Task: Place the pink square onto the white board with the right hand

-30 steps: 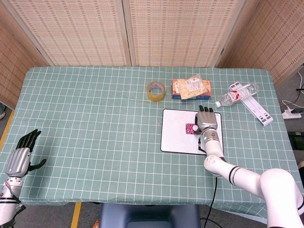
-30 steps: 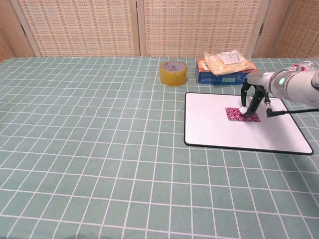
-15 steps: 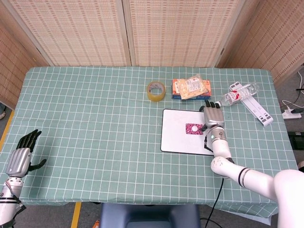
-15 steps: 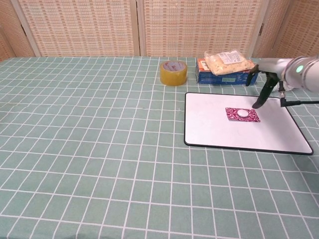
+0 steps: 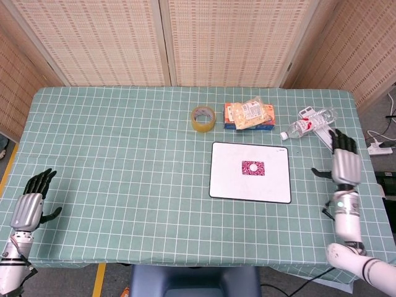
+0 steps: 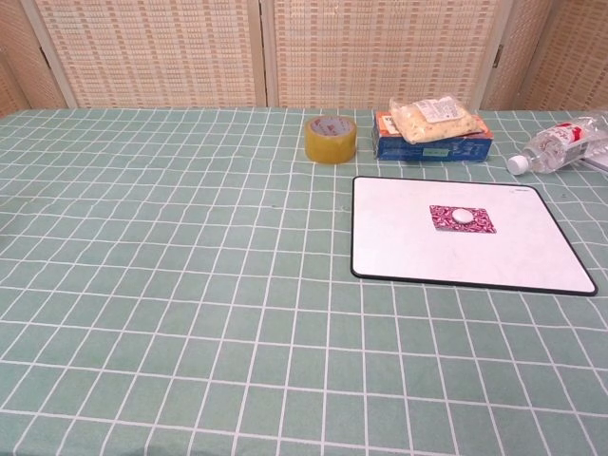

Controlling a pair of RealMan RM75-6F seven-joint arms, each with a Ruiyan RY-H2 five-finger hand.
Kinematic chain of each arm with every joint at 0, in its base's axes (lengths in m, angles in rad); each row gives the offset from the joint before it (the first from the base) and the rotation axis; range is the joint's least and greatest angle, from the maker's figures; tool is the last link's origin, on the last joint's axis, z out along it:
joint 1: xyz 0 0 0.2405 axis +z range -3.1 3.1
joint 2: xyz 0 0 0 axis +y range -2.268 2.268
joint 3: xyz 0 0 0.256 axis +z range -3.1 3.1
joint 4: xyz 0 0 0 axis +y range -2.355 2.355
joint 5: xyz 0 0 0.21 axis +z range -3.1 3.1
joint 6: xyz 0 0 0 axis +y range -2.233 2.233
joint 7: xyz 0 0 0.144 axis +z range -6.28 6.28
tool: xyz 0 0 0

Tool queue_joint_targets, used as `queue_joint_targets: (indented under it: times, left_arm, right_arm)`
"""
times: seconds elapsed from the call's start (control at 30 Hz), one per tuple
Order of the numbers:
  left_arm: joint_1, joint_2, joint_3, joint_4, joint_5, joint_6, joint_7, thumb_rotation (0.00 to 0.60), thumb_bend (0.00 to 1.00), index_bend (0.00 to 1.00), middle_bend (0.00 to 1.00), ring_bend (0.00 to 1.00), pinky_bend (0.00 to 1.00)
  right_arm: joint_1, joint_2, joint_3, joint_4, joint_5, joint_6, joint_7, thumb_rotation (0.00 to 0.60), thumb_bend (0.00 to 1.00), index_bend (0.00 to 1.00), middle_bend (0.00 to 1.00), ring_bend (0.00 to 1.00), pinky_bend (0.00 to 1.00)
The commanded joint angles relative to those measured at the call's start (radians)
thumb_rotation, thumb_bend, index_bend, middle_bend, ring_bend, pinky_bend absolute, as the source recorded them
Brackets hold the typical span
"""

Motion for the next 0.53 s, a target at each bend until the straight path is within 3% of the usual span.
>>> queue_joint_targets:
  times: [0.03, 0.27, 0.53]
  left_arm:
    - [0.002, -0.002, 0.0, -0.006, 0.0, 0.005, 0.012, 0.6, 0.19, 0.0, 0.0, 0.0, 0.0]
    - [0.005, -0.001, -0.009, -0.006, -0.012, 0.007, 0.008, 0.6, 0.19, 0.0, 0.0, 0.0, 0.0]
    - [0.001, -0.003, -0.007, -0.006, -0.014, -0.003, 0.021, 0.6, 0.2, 0.0, 0.0, 0.0, 0.0]
  right_arm:
    - [-0.152, -0.044, -0.036, 0.207, -0.12, 0.036, 0.227, 0.6, 0.0, 0.0, 0.0, 0.0, 0.0]
    - [-0.184, -0.09, -0.039, 0.315, -0.217, 0.053, 0.265, 0.6, 0.0, 0.0, 0.0, 0.0, 0.0]
    - [-0.197, -0.11, -0.009, 0.343, -0.257, 0.045, 0.276, 0.6, 0.0, 0.03, 0.0, 0.0, 0.0]
